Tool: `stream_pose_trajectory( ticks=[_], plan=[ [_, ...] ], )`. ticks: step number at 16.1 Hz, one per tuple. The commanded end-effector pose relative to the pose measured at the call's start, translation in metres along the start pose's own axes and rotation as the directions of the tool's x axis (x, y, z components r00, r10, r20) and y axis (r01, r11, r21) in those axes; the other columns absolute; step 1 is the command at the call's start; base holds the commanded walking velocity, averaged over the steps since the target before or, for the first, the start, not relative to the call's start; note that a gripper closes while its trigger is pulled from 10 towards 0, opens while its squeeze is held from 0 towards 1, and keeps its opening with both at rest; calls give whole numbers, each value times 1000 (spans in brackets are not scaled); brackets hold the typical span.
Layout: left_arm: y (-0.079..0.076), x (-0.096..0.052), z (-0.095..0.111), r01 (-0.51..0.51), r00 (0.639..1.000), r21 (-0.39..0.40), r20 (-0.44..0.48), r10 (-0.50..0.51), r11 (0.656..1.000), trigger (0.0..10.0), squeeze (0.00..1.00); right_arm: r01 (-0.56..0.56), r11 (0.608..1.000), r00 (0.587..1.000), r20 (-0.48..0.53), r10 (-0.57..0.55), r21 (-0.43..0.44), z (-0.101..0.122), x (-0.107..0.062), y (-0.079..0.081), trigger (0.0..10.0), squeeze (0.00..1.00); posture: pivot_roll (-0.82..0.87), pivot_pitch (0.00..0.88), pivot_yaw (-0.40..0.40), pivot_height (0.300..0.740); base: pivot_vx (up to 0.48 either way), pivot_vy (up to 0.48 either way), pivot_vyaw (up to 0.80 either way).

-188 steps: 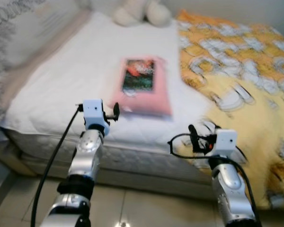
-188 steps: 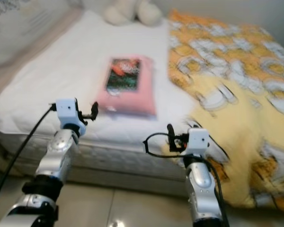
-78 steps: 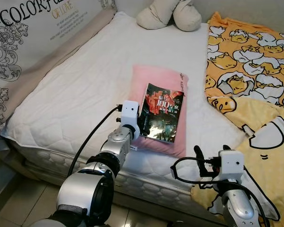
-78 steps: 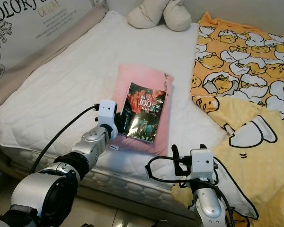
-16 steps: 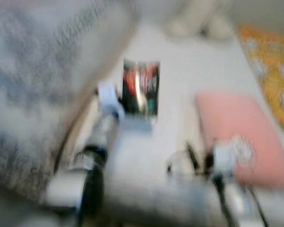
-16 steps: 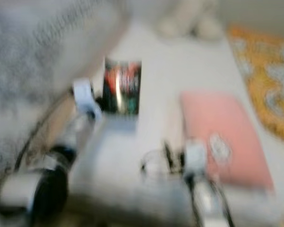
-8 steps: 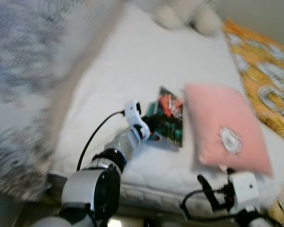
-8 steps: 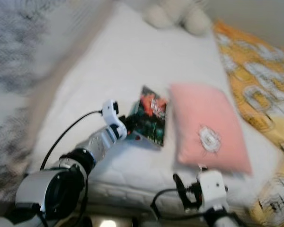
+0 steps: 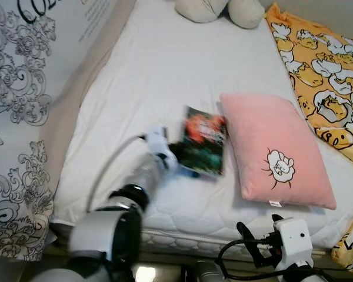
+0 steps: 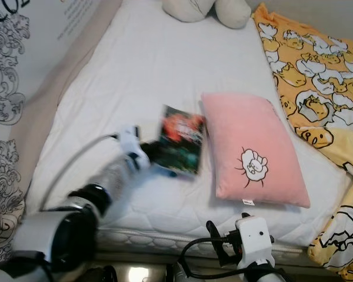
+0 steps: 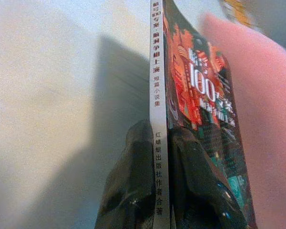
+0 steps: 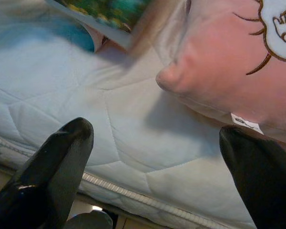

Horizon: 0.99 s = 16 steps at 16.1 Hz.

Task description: Clean up the room

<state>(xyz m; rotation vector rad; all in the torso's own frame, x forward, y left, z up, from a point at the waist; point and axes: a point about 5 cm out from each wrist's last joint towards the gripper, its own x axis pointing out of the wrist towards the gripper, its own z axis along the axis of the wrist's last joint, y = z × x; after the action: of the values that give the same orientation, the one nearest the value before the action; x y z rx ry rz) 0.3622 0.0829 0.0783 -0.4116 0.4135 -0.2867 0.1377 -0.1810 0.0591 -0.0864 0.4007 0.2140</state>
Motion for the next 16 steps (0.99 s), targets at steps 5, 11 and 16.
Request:
stream_pose_trajectory(
  ticks=[5,11,16],
  plan=[
    [60,-21,29,-206,979,443,84,188,873,10000,0,15,1000,1000,-18,-15,-18,-1,3,-5,10000,0,-268,121,-130,740,0,0,0],
    [65,-26,0,-84,991,425,-57,119,901,10000,0,-11,1000,1000,-17,11,-22,0,12,-4,10000,0,-243,111,-137,740,0,0,0],
    [50,-18,-3,-73,993,415,-58,106,907,10000,67,0,1000,1000,-17,-1,-22,-2,12,-4,10000,0,-263,100,-121,740,0,0,0]
  ],
)
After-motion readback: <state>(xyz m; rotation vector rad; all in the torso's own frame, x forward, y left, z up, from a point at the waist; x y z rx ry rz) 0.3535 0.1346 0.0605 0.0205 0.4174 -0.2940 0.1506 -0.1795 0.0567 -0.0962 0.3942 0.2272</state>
